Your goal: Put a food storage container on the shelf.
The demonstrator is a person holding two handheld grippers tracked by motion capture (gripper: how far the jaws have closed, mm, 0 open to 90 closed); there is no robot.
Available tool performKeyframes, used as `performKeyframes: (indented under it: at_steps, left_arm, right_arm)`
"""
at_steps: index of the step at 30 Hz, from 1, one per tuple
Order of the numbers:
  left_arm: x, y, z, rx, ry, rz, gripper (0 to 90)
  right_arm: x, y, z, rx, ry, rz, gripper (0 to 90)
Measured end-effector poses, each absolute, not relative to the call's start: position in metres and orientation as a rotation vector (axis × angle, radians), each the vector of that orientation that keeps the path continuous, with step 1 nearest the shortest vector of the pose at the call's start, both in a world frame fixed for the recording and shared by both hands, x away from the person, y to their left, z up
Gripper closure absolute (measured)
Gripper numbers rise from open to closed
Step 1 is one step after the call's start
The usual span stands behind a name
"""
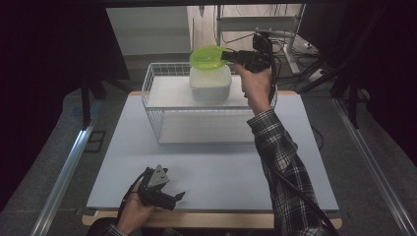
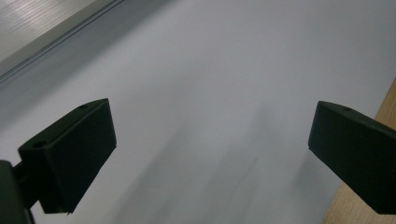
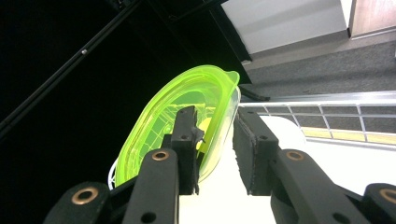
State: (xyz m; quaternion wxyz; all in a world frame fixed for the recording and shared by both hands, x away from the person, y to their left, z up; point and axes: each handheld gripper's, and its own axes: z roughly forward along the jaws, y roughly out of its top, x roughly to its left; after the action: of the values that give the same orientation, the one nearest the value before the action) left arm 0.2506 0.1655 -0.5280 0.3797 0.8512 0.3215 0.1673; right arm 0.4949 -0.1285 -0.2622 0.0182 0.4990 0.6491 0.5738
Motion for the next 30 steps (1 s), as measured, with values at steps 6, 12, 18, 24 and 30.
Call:
performKeyframes:
  at_steps: [6, 12, 18, 24, 30]
  left_arm:
    - [0.251, 0.165, -0.528, 2.177, 0.818, 0.428, 0.6]
    - [0.251, 0.165, -0.528, 2.176, 0.820, 0.425, 0.5]
    - [0.251, 0.164, -0.528, 2.177, 0.818, 0.425, 0.6]
    - [0.251, 0.164, -0.528, 2.177, 0.816, 0.428, 0.6]
    - [0.251, 0.164, -0.528, 2.176, 0.821, 0.425, 0.6]
  right_arm:
    - [0.497, -0.131, -0.264, 1.538, 2.015, 1.720, 62.1]
    - [0.497, -0.130, -0.263, 1.503, 2.011, 1.711, 46.1]
    - [0.496, -0.132, -0.260, 1.444, 2.033, 1.714, 26.5]
    - [0.489, -0.140, -0.260, 1.360, 2.054, 1.695, 18.0]
    - [0.477, -0.147, -0.265, 1.286, 2.101, 1.658, 12.6]
